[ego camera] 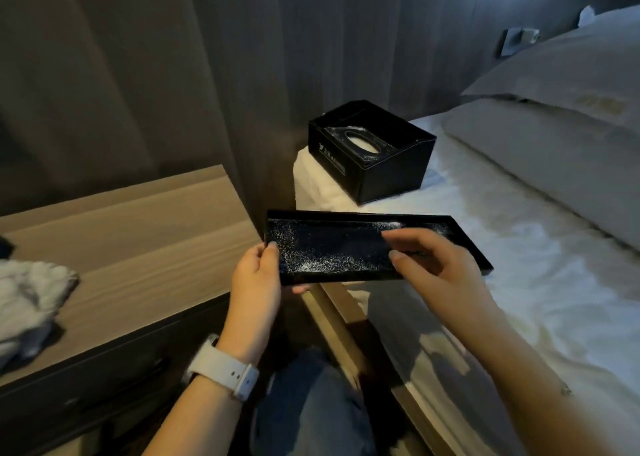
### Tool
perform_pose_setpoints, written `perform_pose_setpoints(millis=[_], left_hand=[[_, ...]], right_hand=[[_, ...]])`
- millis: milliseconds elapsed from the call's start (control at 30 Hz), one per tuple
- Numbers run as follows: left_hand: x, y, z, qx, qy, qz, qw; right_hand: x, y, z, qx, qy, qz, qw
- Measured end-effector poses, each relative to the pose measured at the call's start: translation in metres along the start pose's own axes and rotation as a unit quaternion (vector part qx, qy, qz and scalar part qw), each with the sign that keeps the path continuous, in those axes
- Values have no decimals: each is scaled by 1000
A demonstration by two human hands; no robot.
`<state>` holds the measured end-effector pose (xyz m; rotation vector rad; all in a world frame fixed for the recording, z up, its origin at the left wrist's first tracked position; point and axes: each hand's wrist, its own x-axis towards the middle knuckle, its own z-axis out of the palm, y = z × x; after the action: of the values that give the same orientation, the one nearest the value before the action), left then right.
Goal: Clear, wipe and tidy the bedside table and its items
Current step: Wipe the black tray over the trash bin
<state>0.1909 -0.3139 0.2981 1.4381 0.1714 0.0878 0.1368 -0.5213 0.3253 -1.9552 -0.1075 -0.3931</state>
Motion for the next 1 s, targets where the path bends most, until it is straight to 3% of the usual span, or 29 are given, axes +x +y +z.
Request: perform_pose_setpoints(millis=[100,233,400,500,733,867,1000], left_hand=[[-15,15,-47,-20,38,1,999],[-35,34,-117,-8,66,2,998],[-58,44,-207,14,76,-10,997],[-73,42,-255,17,90,-27,995],[-118,20,-362,77,157,-60,983],[-147,15,-403,64,155,-138,976],[-168,-3,-431,140,130,-159,969]], right_hand=[[9,-24,25,-37,-114,-21,993],[30,-40,64,-121,-181,-52,975],[45,-39,119,-206,-360,-17,910],[31,-36,160,-177,-435,-17,883],[-17,-47,261,-105,-485,-77,865],[-48,-40,312,-52,-525,-44,848],[-81,-39,351,-23,-566,-16,824]])
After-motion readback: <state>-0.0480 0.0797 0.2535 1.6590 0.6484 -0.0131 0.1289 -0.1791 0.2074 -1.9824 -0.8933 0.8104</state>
